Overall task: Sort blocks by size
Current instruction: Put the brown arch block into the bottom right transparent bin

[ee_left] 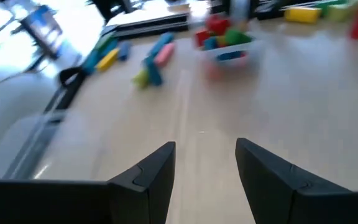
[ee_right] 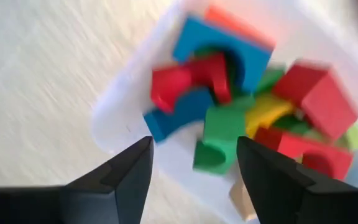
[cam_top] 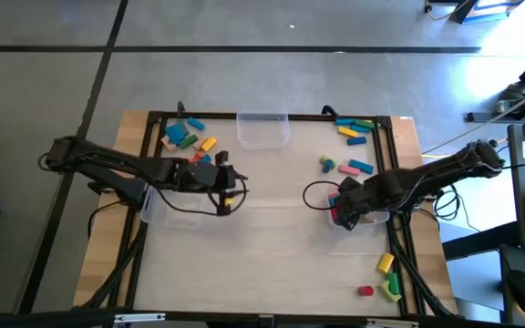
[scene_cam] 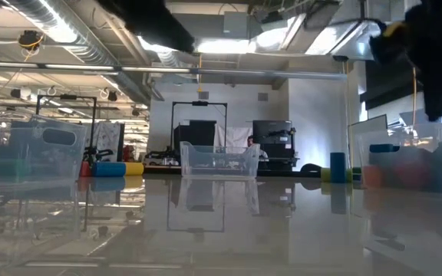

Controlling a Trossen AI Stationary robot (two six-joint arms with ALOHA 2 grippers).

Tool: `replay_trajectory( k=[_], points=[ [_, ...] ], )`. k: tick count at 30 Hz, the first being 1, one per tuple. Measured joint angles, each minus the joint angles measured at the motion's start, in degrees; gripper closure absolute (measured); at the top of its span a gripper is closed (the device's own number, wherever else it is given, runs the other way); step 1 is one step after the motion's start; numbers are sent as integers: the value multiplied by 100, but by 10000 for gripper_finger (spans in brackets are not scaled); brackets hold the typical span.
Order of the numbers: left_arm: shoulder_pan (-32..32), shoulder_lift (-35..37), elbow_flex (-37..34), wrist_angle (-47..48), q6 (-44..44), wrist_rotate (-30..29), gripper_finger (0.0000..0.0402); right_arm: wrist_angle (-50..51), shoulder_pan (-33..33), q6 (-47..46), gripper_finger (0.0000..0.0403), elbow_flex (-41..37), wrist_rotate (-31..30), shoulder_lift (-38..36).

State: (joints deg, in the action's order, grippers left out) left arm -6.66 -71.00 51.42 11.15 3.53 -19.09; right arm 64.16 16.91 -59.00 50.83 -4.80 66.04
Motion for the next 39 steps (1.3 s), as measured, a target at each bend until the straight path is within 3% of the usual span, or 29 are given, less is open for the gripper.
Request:
replay_trajectory(
  k=[10, 17, 23, 27, 39],
  points=[
    [1035, 625, 7, 1821, -1212, -1791, 238, -587, -7, 416, 168, 203, -1367, -31],
    [2467, 542, 11, 2980, -1894, -1742, 238, -1382, -4, 822, 168, 203, -2032, 20],
    [3763, 266, 13, 3688, -1808, -861, 238, -1891, 0, 1357, 168, 203, -2137, 330],
    [4452, -120, 13, 3995, -1556, -689, 238, -2218, -6, 1778, 168, 200, -2134, 614],
    [5136, -1363, 13, 4283, -1090, -603, 238, -2426, -4, 1885, 168, 198, -2115, 1319]
  ],
)
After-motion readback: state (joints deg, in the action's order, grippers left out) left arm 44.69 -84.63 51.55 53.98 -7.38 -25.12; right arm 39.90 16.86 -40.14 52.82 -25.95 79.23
